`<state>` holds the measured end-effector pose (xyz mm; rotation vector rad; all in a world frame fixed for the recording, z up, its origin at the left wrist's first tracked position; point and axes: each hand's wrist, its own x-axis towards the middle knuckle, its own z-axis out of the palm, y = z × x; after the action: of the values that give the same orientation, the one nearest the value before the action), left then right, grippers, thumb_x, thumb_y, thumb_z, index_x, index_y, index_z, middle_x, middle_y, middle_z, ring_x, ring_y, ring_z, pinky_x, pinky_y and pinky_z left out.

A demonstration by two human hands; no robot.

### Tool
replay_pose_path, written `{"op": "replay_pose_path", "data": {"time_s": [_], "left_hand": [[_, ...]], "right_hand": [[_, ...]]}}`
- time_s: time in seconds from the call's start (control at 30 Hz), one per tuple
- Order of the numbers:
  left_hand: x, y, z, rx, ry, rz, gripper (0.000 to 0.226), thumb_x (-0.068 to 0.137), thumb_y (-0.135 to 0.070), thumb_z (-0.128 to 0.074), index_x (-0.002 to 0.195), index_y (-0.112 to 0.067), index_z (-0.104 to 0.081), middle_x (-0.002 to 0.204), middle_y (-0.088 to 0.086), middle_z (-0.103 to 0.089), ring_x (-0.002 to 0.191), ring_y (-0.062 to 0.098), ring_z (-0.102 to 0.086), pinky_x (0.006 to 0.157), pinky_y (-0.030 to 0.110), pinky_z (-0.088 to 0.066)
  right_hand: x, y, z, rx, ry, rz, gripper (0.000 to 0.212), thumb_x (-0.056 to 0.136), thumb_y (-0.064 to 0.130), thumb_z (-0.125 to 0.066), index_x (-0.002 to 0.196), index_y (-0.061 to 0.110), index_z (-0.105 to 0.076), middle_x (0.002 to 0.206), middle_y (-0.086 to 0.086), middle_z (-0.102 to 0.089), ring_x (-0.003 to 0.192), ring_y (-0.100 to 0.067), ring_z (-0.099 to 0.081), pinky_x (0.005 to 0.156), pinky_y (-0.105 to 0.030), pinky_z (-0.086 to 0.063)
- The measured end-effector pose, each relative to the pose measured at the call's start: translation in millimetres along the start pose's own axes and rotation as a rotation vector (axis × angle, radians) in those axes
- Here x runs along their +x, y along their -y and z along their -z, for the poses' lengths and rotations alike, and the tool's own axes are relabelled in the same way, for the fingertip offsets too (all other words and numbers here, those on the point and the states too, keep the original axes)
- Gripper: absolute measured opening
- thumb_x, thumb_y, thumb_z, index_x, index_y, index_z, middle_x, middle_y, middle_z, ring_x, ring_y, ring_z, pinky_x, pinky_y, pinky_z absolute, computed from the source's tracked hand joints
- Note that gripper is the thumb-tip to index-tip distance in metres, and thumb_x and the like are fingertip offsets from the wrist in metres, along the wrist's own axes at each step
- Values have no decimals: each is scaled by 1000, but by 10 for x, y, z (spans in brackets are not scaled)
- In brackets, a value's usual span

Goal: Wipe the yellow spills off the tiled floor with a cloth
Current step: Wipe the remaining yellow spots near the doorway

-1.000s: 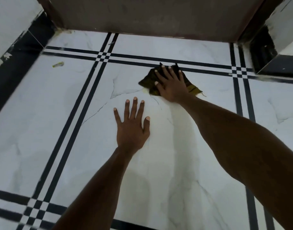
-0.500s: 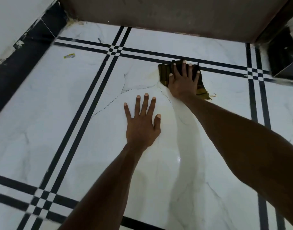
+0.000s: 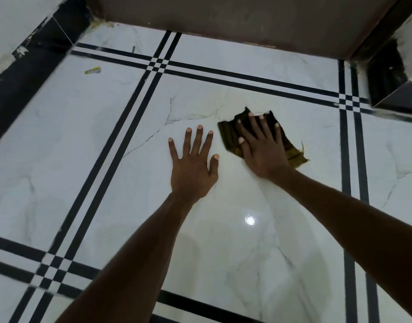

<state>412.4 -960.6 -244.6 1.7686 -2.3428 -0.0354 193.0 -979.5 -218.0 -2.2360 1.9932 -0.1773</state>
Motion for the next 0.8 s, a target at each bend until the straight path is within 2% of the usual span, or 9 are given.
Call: {"op": "replay_pose_path", "data": {"time_s": [0.2, 0.3, 0.4, 0.53, 0.63, 0.7, 0.8], "left_hand": [[18, 23, -25, 2, 1, -7, 67, 107, -55, -22, 167, -25, -21, 177, 3, -11, 164, 28, -8, 126, 68, -7], [18, 33, -13, 3, 6, -12, 68, 107, -56, -20, 168, -27, -15, 177, 2, -9, 164, 27, -6, 127, 68, -6], [23, 19, 0, 1, 16, -9, 68, 107, -55, -18, 168, -28, -14, 177, 2, -8, 164, 27, -6, 127, 68, -5], [23, 31, 4, 8, 19, -9, 67, 107, -54, -17, 168, -26, -16, 177, 3, -11, 164, 28, -8, 126, 69, -7], [13, 24, -15, 13, 21, -15, 68, 106, -54, -16, 168, -25, -17, 177, 3, -12, 164, 28, -8, 126, 70, -7], [16, 35, -10, 2, 25, -11, 68, 106, -55, -15, 168, -26, -15, 177, 3, -11, 164, 28, -8, 126, 70, -7], [39, 36, -8, 9, 34, -19, 69, 105, -56, -16, 168, -27, -15, 177, 3, -11, 164, 29, -9, 126, 70, -6]], "right_hand": [[516, 247, -21, 8, 67, 108, 60, 108, 51, -14, 167, 36, -15, 176, -3, -10, 163, -34, -6, 129, -63, -3], [583, 96, 46, 31, 56, -10, 63, 106, 52, -12, 167, 34, -14, 177, -3, -8, 163, -33, -3, 130, -60, -1], [186, -98, 95, 69, -3, -173, 65, 106, 50, -11, 167, 31, -16, 177, -5, -8, 163, -33, -3, 130, -61, -3], [-312, 206, -26, 30, 42, -23, 65, 106, 52, -9, 167, 33, -14, 177, -4, -8, 163, -31, -4, 130, -59, -4], [8, 197, -21, 38, 33, -15, 65, 105, 53, -9, 167, 34, -13, 177, -3, -8, 163, -32, -6, 130, -58, -3], [233, -11, 13, 29, 44, -99, 62, 107, 51, -14, 167, 34, -11, 177, -4, -7, 163, -33, -3, 130, -58, 0], [112, -322, 62, 68, 4, -320, 62, 108, 49, -16, 168, 32, -10, 177, -6, -5, 163, -32, 0, 130, -58, 2]]}}
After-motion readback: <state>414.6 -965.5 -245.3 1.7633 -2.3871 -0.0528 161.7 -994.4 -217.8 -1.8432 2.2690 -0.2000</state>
